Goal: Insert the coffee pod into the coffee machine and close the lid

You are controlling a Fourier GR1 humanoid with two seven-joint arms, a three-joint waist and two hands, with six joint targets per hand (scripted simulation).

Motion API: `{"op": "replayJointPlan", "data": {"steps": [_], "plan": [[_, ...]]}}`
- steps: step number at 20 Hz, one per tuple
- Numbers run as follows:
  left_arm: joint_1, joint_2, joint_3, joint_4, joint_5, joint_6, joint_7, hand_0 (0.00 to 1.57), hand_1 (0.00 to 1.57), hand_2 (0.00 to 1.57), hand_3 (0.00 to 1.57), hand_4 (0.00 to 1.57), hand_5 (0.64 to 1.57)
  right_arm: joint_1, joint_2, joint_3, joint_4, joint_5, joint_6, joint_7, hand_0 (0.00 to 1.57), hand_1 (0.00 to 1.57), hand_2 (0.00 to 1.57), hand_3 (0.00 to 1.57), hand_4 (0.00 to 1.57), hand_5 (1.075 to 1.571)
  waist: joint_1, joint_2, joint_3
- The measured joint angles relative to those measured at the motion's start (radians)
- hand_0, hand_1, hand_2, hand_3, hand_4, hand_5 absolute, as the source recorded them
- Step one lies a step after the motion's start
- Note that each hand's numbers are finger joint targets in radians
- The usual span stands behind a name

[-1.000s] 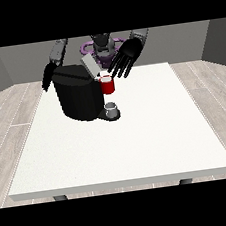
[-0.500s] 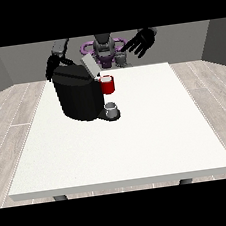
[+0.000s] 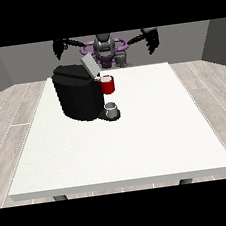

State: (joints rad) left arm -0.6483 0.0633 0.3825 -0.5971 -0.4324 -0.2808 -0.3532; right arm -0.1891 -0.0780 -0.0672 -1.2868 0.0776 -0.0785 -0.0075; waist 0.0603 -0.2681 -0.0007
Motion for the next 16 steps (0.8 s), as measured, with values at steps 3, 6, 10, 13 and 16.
{"op": "replayJointPlan", "data": {"steps": [3, 6, 10, 13, 16], "plan": [[0.045, -0.025, -0.007, -0.023, 0.017, -0.008, 0.013, 0.00, 0.00, 0.00, 0.00, 0.41, 1.571, -0.023, -0.026, 0.015, -0.021, 0.010, 0.028, 0.015, 0.00, 0.00, 0.00, 0.00, 0.25, 1.571, 0.033, -0.019, 0.0003], [0.081, -0.044, -0.029, -0.061, 0.055, -0.017, 0.038, 0.00, 0.00, 0.00, 0.00, 0.35, 1.571, -0.048, -0.057, 0.007, -0.015, 0.017, 0.046, 0.013, 0.00, 0.00, 0.00, 0.00, 0.00, 1.571, 0.068, -0.026, 0.0007], [0.118, -0.051, -0.072, -0.134, 0.120, -0.035, 0.070, 0.00, 0.00, 0.00, 0.00, 0.41, 1.571, -0.101, -0.081, -0.035, 0.017, -0.003, 0.047, 0.030, 0.00, 0.00, 0.00, 0.00, 0.00, 1.571, 0.106, -0.007, 0.0008], [0.144, -0.051, -0.086, -0.201, 0.143, -0.038, 0.084, 0.00, 0.00, 0.00, 0.00, 0.40, 1.571, -0.147, -0.100, -0.065, 0.029, -0.036, 0.067, 0.067, 0.00, 0.00, 0.00, 0.00, 0.00, 1.571, 0.115, 0.025, 0.0008], [0.170, -0.052, -0.115, -0.256, 0.166, -0.043, 0.085, 0.00, 0.00, 0.00, 0.00, 0.37, 1.571, -0.204, -0.099, -0.093, 0.058, -0.067, 0.065, 0.097, 0.00, 0.00, 0.00, 0.00, 0.19, 1.571, 0.134, 0.062, 0.0011]]}}
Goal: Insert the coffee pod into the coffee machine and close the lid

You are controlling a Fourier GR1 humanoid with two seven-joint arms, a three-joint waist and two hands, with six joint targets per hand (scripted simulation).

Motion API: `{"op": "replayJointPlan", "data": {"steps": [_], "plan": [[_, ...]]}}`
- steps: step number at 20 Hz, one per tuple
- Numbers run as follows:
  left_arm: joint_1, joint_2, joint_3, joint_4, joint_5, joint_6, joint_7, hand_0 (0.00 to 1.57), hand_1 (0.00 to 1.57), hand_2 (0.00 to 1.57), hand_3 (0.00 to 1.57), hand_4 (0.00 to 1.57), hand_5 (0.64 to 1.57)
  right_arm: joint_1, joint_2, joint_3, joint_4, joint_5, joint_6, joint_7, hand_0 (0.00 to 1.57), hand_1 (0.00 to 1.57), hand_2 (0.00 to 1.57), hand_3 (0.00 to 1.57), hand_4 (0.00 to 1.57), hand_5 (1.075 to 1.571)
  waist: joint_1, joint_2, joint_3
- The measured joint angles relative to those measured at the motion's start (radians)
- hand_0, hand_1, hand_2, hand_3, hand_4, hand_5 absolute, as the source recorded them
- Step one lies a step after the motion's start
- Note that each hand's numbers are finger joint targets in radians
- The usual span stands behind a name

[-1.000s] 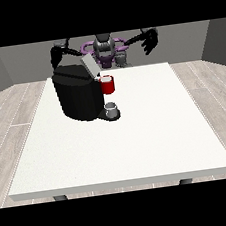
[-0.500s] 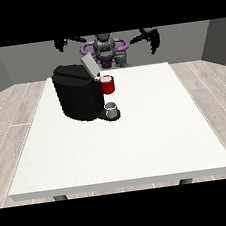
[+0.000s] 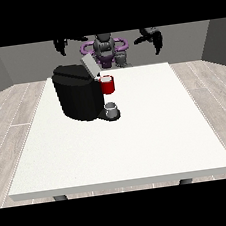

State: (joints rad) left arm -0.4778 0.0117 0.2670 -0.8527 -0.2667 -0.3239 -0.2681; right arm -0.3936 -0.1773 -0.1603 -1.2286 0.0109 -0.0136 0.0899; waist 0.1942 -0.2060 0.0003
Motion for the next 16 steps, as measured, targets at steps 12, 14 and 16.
{"op": "replayJointPlan", "data": {"steps": [12, 14, 16], "plan": [[0.105, 0.004, -0.127, -0.275, 0.111, 0.059, 0.101, 0.00, 0.00, 0.00, 0.00, 0.35, 1.571, -0.124, -0.012, -0.049, 0.150, -0.064, 0.016, 0.005, 0.00, 0.00, 0.00, 0.00, 0.00, 1.571, 0.018, 0.109, 0.0002], [0.129, 0.004, -0.136, -0.322, 0.116, 0.064, 0.113, 0.00, 0.00, 0.00, 0.00, 0.35, 1.571, -0.131, -0.011, -0.042, 0.169, -0.063, 0.025, -0.016, 0.00, 0.00, 0.00, 0.00, 0.00, 1.571, 0.013, 0.130, 0.0001], [0.161, 0.007, -0.142, -0.369, 0.126, 0.063, 0.128, 0.00, 0.00, 0.00, 0.00, 0.34, 1.571, -0.145, -0.003, -0.026, 0.176, -0.057, 0.026, -0.010, 0.00, 0.00, 0.00, 0.00, 0.00, 1.571, 0.007, 0.132, -0.0001]]}}
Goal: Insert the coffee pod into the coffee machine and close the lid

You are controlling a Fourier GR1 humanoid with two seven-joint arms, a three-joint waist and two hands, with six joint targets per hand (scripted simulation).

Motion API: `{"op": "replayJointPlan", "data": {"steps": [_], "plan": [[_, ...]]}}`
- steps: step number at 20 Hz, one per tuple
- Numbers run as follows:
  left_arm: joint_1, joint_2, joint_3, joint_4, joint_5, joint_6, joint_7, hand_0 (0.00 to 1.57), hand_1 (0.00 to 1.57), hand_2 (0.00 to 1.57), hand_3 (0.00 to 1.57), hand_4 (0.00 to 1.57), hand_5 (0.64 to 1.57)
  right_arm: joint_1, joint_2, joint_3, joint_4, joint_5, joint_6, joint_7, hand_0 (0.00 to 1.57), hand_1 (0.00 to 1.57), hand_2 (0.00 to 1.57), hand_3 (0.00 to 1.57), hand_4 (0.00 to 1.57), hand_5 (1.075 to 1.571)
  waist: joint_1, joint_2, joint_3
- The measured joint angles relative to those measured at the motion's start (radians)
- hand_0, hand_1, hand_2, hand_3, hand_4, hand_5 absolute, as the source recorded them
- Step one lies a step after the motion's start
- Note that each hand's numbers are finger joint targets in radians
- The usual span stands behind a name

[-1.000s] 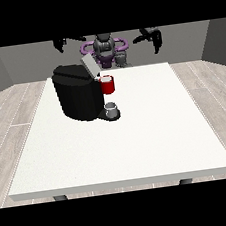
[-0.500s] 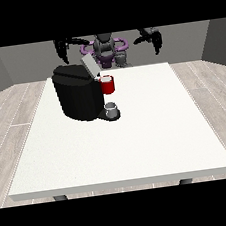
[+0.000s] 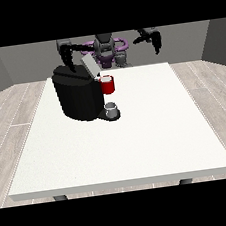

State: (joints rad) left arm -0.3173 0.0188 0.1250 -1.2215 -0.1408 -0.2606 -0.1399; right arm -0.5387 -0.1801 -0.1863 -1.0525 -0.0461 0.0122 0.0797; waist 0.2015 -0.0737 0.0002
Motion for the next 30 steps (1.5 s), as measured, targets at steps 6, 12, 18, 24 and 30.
{"op": "replayJointPlan", "data": {"steps": [6, 12, 18, 24, 30], "plan": [[0.051, 0.027, 0.000, -0.096, 0.026, -0.002, 0.015, 0.00, 0.00, 0.00, 0.00, 0.38, 1.571, -0.063, 0.012, 0.028, 0.025, 0.009, 0.006, -0.010, 0.00, 0.00, 0.00, 0.00, 0.00, 1.571, -0.021, 0.049, -0.0002], [0.079, 0.047, 0.003, -0.164, 0.043, 0.008, 0.041, 0.00, 0.00, 0.00, 0.00, 0.33, 1.571, -0.121, 0.008, 0.042, 0.047, 0.015, 0.020, -0.014, 0.00, 0.00, 0.00, 0.00, 0.20, 1.571, -0.031, 0.081, -0.0006], [0.084, 0.052, -0.006, -0.195, 0.027, 0.040, 0.054, 0.00, 0.00, 0.00, 0.00, 0.35, 1.571, -0.187, 0.002, 0.060, 0.065, 0.039, 0.018, -0.019, 0.00, 0.00, 0.00, 0.00, 0.12, 1.571, -0.038, 0.118, 0.0009], [0.067, 0.066, -0.009, -0.189, 0.031, 0.029, 0.043, 0.00, 0.00, 0.00, 0.00, 0.36, 1.571, -0.266, 0.000, 0.087, 0.064, 0.079, -0.005, 0.014, 0.00, 0.00, 0.00, 0.00, 0.00, 1.571, -0.012, 0.151, 0.0024], [0.058, 0.069, -0.020, -0.186, 0.029, 0.022, 0.042, 0.00, 0.00, 0.00, 0.00, 0.32, 1.571, -0.319, 0.011, 0.102, 0.075, 0.114, -0.048, 0.062, 0.00, 0.00, 0.00, 0.00, 0.00, 1.571, 0.007, 0.172, 0.0083]]}}
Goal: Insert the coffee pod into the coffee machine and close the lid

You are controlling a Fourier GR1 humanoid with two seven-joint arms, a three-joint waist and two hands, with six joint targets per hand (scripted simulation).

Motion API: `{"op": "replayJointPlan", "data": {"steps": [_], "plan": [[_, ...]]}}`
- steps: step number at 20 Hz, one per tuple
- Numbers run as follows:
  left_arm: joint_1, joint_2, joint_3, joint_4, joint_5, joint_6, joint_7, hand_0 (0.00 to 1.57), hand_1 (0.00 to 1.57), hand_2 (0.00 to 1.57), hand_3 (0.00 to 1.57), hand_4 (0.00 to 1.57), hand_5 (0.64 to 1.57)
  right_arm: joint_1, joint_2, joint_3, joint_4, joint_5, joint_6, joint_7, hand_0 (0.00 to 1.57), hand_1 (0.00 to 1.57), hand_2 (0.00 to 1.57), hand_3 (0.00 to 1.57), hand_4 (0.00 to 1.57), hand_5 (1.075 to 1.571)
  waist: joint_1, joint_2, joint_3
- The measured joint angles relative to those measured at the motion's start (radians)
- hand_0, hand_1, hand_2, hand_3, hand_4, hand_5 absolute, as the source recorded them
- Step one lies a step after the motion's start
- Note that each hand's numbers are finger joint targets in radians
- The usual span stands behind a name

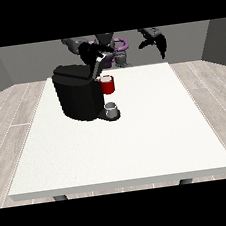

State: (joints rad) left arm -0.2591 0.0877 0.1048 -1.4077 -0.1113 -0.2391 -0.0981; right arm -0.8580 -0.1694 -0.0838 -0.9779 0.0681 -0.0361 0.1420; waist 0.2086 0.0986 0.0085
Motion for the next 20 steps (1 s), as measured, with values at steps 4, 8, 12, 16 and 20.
{"op": "replayJointPlan", "data": {"steps": [4, 8, 12, 16, 20], "plan": [[-0.018, -0.008, -0.021, -0.017, -0.006, -0.002, 0.020, 0.00, 0.00, 0.00, 0.00, 0.34, 1.571, -0.066, 0.008, 0.035, 0.006, 0.041, -0.010, -0.010, 0.00, 0.00, 0.00, 0.00, 0.20, 1.571, 0.049, 0.013, -0.0043], [-0.030, -0.005, -0.016, -0.002, -0.008, 0.005, -0.008, 0.00, 0.00, 0.00, 0.00, 0.40, 1.571, -0.148, 0.017, 0.062, 0.008, 0.073, -0.008, -0.012, 0.00, 0.00, 0.00, 0.00, 0.27, 1.571, 0.057, 0.035, -0.0072], [-0.029, -0.004, -0.016, -0.006, -0.002, 0.001, -0.033, 0.00, 0.00, 0.00, 0.00, 0.44, 1.571, -0.221, 0.024, 0.059, 0.037, 0.094, -0.025, 0.000, 0.00, 0.00, 0.00, 0.00, 0.13, 1.571, 0.081, 0.054, -0.0084], [-0.046, 0.008, -0.011, -0.018, 0.011, -0.011, -0.027, 0.00, 0.00, 0.00, 0.00, 0.40, 1.571, -0.278, 0.015, 0.057, 0.075, 0.112, -0.017, -0.006, 0.00, 0.00, 0.00, 0.00, 0.00, 1.571, 0.102, 0.078, -0.0088], [-0.057, 0.010, -0.017, -0.030, 0.015, -0.018, -0.027, 0.00, 0.00, 0.00, 0.00, 0.43, 1.571, -0.328, 0.019, 0.062, 0.106, 0.138, -0.028, -0.019, 0.00, 0.00, 0.00, 0.00, 0.00, 1.571, 0.124, 0.098, -0.0088]]}}
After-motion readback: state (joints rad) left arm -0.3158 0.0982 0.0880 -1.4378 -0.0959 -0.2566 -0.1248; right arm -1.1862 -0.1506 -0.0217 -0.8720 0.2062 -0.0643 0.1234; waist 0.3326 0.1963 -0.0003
